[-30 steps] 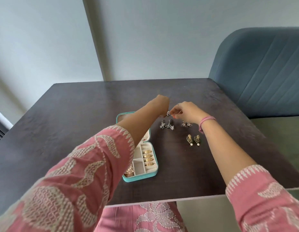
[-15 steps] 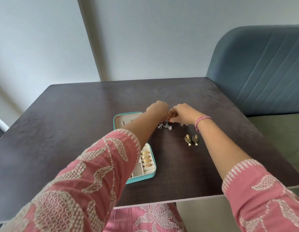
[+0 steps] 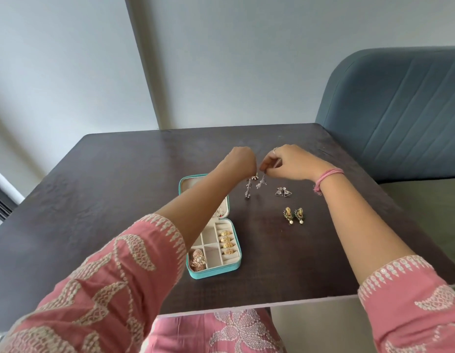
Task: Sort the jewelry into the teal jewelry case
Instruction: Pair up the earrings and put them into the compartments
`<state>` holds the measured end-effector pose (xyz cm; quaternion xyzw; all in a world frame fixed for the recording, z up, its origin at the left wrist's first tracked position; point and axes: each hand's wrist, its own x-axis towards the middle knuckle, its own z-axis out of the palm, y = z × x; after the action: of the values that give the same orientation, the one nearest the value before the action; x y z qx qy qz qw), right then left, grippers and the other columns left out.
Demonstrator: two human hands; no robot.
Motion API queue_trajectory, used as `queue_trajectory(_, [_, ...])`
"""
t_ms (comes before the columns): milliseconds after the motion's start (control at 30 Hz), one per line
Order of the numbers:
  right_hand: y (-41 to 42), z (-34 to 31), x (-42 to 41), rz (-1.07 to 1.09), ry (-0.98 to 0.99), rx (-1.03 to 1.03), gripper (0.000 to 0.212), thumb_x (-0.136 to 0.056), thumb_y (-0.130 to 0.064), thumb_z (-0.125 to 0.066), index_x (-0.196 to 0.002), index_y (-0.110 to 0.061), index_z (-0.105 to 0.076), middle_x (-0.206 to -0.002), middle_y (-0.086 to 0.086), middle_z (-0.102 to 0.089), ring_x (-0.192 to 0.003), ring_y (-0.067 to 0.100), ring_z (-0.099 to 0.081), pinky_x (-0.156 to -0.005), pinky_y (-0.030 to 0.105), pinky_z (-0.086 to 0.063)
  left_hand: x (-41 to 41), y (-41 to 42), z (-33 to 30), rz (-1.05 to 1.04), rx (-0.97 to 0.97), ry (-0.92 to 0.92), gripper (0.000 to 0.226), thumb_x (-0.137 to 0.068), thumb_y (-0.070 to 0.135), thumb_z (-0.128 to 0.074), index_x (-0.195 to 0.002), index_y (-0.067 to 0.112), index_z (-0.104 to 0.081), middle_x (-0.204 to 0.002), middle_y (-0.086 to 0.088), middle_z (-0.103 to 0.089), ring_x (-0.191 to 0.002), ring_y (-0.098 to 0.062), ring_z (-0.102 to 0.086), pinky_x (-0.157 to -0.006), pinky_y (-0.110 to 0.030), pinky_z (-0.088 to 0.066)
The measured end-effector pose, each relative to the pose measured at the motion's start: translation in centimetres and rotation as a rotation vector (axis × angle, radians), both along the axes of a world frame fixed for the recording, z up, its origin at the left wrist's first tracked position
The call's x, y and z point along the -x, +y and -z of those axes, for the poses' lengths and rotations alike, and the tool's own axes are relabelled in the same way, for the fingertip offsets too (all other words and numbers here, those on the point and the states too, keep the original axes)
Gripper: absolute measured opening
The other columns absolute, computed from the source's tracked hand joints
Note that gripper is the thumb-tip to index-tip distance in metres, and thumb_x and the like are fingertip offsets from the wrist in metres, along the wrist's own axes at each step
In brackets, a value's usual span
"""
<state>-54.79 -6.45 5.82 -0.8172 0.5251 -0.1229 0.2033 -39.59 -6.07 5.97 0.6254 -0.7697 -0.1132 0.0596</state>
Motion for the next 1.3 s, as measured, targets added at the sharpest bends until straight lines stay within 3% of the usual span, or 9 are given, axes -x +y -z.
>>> queue_trajectory(133, [0.7,-1.9,0.4,0.017,-0.095,0.031,0.013,-0.085,-0.022,-0.067,-0.095,-0.027,-0.073,-0.086,-0.014,-0.067,-0.076,-0.001,-0.061,-0.059,0.001,-0.039,-1.2,1.3,-2.3,-0.015,0.024,0.203,0.020,-0.090,0.012,-0.056,-0.103,0.010,-0.070,-0.105,-0.009,-0.071,-0.101,-0.023,-0.065,-0.079,-0.025,-0.046])
queue_trajectory(300, [1.7,-4.0,0.5,0.027,-0.274,0.004,0.017,-0.082,-0.018,-0.073,-0.098,-0.023,-0.074,-0.081,-0.008,-0.068,-0.075,0.006,-0.060,-0.076,0.019,-0.043,-2.8,2.6,-4.3,-0.058,0.006,0.474,0.010,-0.083,0.014,-0.064,-0.088,0.015,-0.072,-0.076,0.001,-0.066,-0.074,-0.017,-0.056,-0.065,-0.024,-0.044])
queue_trajectory(433, [2.8,-5.7,0.3,0.002,-0.387,-0.001,0.020,-0.081,-0.013,-0.074,-0.096,-0.025,-0.075,-0.090,0.002,-0.071,-0.080,0.007,-0.060,-0.085,0.022,-0.045,-3.8,4.1,-6.0,-0.064,0.021,0.652,0.004,-0.080,0.019,-0.068,-0.079,0.021,-0.071,-0.088,-0.013,-0.071,-0.071,-0.015,-0.056,-0.058,-0.022,-0.043])
queue_trajectory(500, [3.4,-6.5,0.0,-0.004,-0.430,-0.019,0.020,-0.081,-0.012,-0.073,-0.095,-0.027,-0.076,-0.094,0.012,-0.072,-0.082,0.010,-0.061,-0.089,0.028,-0.048,-4.2,5.0,-6.9,-0.067,0.014,0.715,0.004,-0.080,0.019,-0.070,-0.082,0.023,-0.071,-0.091,-0.010,-0.072,-0.074,-0.012,-0.058,-0.056,-0.018,-0.042])
queue_trajectory(733, [5.6,-8.4,-0.9,-0.050,-0.521,-0.015,0.021,-0.086,-0.008,-0.067,-0.099,-0.023,-0.075,-0.098,0.009,-0.072,-0.089,0.009,-0.065,-0.090,0.029,-0.052,-6.0,7.8,-8.9,-0.004,-0.032,0.765,0.030,-0.078,0.002,-0.067,-0.100,0.022,-0.071,-0.090,0.011,-0.073,-0.080,-0.004,-0.059,-0.066,-0.019,-0.044])
queue_trajectory(867, [6.1,-8.7,-1.2,-0.089,-0.585,-0.014,0.019,-0.085,-0.007,-0.070,-0.099,-0.020,-0.074,-0.098,0.003,-0.073,-0.087,0.008,-0.066,-0.082,0.022,-0.054,-6.9,8.9,-9.4,-0.014,-0.027,0.766,0.035,-0.079,0.000,-0.065,-0.108,0.020,-0.070,-0.091,0.013,-0.073,-0.080,-0.001,-0.059,-0.066,-0.016,-0.043])
queue_trajectory(1000, [6.6,-8.5,-2.0,-0.112,-0.643,-0.003,0.019,-0.083,-0.004,-0.071,-0.101,-0.012,-0.072,-0.091,-0.004,-0.073,-0.083,0.002,-0.066,-0.073,0.011,-0.049,-7.5,10.1,-9.4,-0.042,-0.017,0.769,0.025,-0.081,0.010,-0.067,-0.103,0.019,-0.073,-0.092,0.006,-0.072,-0.081,-0.002,-0.059,-0.069,-0.019,-0.044])
queue_trajectory(1300, [7.9,-6.5,-3.5,-0.128,-0.642,-0.004,0.017,-0.082,-0.005,-0.072,-0.094,-0.018,-0.074,-0.093,-0.005,-0.074,-0.088,0.003,-0.067,-0.090,0.018,-0.050,-9.3,11.7,-7.8,-0.074,-0.035,0.743,0.021,-0.083,0.011,-0.065,-0.101,0.019,-0.074,-0.096,0.003,-0.073,-0.087,-0.006,-0.062,-0.070,-0.020,-0.044])
